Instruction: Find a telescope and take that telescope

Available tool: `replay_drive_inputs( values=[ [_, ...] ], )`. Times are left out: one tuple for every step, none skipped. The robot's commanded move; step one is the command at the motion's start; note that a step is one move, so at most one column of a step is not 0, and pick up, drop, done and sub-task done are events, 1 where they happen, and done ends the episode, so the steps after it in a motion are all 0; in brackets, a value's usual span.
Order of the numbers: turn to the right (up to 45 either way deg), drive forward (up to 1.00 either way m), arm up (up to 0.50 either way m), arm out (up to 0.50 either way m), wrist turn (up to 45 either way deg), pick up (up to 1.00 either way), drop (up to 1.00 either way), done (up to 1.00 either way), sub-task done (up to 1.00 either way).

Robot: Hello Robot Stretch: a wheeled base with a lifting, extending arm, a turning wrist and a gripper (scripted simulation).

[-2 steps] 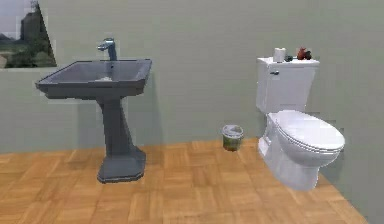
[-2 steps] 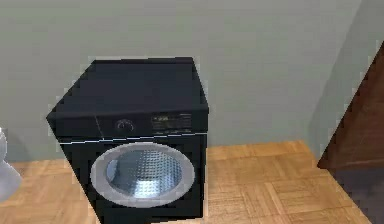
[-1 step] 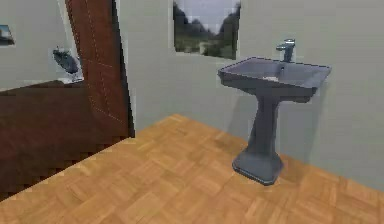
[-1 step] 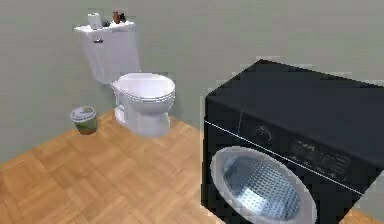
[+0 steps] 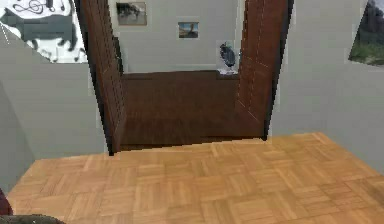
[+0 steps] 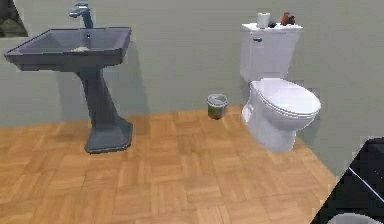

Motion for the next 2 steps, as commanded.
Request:
replay_drive_inputs(
  values=[
    [0.0,1.0,0.0,0.0,0.0,0.0,0.0,0.0,0.0],
    [-12.0,0.0,0.0,0.0,0.0,0.0,0.0,0.0,0.0]
  ],
)
